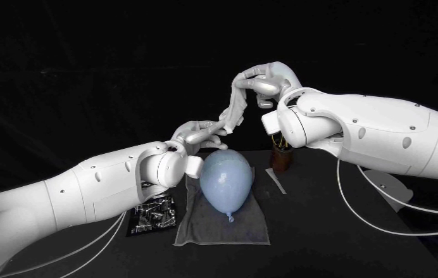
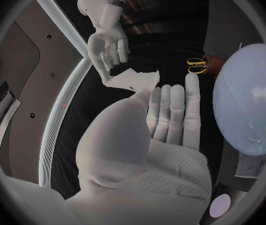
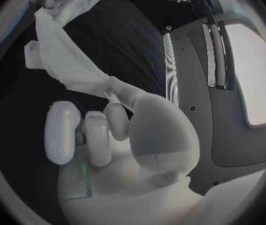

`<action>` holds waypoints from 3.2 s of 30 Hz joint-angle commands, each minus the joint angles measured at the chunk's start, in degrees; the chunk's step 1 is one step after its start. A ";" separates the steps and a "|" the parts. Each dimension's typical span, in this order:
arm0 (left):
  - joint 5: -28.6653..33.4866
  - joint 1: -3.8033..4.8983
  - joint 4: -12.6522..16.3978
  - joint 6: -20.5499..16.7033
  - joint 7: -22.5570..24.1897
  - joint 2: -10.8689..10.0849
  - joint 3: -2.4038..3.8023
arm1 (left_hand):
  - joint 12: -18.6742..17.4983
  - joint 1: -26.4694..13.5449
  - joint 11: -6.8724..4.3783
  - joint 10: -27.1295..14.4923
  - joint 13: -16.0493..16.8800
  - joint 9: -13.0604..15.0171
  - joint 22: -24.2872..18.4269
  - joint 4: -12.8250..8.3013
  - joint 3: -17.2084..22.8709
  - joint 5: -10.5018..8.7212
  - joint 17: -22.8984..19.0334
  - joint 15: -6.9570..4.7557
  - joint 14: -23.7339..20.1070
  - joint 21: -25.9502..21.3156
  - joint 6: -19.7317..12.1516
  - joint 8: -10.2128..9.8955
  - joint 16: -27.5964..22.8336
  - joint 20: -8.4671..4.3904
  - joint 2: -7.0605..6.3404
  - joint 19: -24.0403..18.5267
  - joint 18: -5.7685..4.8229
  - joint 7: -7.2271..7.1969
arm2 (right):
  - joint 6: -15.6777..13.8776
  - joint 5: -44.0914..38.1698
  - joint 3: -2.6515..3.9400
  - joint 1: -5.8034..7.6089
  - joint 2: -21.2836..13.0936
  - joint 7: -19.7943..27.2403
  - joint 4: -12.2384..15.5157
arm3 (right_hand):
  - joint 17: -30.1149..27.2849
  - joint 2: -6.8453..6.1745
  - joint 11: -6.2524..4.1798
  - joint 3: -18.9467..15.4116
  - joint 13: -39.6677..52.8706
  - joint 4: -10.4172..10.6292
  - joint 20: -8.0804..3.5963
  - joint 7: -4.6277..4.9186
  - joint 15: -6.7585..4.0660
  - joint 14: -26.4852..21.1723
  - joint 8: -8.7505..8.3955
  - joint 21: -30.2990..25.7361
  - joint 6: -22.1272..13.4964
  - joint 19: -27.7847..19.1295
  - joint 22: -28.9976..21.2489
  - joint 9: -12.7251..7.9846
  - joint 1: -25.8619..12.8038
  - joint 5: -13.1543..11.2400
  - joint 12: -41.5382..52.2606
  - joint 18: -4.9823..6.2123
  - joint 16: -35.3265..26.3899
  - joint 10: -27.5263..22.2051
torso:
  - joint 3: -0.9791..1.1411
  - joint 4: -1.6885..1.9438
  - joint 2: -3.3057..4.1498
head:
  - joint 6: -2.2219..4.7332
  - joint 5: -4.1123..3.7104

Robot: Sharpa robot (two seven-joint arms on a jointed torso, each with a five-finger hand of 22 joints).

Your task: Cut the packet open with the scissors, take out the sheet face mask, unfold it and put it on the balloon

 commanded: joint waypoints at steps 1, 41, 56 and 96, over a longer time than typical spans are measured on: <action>1.15 0.05 0.03 -2.20 2.80 -0.01 0.07 | -0.52 2.58 -0.70 2.07 -0.41 0.77 0.53 -1.55 2.50 -0.10 0.01 -1.01 0.44 0.96 1.44 1.03 0.29 -0.56 1.10 0.78 0.78 -0.31 | 0.86 -0.92 0.06 0.05 -0.15 0.29 0.08 | 15.05 0.28 -0.48 0.16 2.83 0.02 -0.21 0.00 -0.40 6.18 0.36 0.39 0.57 2.27 11.27 0.04 -0.47 0.28 0.33 -0.11 0.24 1.03 | -0.02 0.01 -0.01 | 0.01 0.03; 1.13 -0.01 0.37 -1.93 0.52 -2.06 -0.09 | -4.77 -3.56 -1.42 7.06 -1.43 4.62 4.14 -5.90 16.87 -0.11 -0.42 -1.70 1.70 5.40 2.56 2.18 -1.24 -1.54 -3.52 -1.51 0.52 -0.04 | 0.71 -1.75 0.68 0.12 -4.41 0.81 -0.12 | 15.05 0.17 -0.49 0.41 2.88 -0.05 -0.22 -0.02 -0.41 6.18 0.42 0.44 0.60 2.28 11.28 0.07 -0.59 0.28 0.39 -0.12 0.24 1.09 | 0.00 0.00 0.01 | -0.04 0.17; -5.41 -0.01 0.06 2.69 -6.96 -2.44 -0.13 | -7.02 -14.37 2.79 -0.78 -1.64 3.08 2.45 -1.52 8.75 -0.19 -0.42 1.93 -0.59 2.41 -8.57 -4.09 -1.91 0.78 -12.02 -3.74 -0.09 5.04 | 6.52 -3.43 0.69 0.71 -4.45 -1.34 -0.46 | 15.05 0.10 -0.50 0.57 2.90 -0.12 -0.23 -0.02 -0.42 6.18 0.44 0.14 0.60 2.20 11.19 0.08 -0.64 0.28 0.40 -0.06 0.24 1.11 | -0.01 -0.02 -0.01 | 0.14 0.01; -12.38 1.66 -7.72 13.36 3.43 -1.65 0.10 | -16.77 -6.81 4.41 -1.19 -6.22 2.43 -10.51 2.74 -9.10 -0.16 -9.03 4.08 -6.07 -14.93 -9.30 -4.29 -12.85 4.46 -7.26 -2.31 0.68 3.72 | 33.79 -76.39 0.29 5.30 -2.52 -15.78 2.15 | 15.05 -1.22 -0.69 1.29 4.24 -0.18 -0.16 -0.32 -0.40 6.18 0.90 2.49 1.41 2.97 11.86 0.26 -1.51 0.28 2.02 -0.57 0.24 2.14 | -0.05 -0.05 0.02 | -0.79 0.23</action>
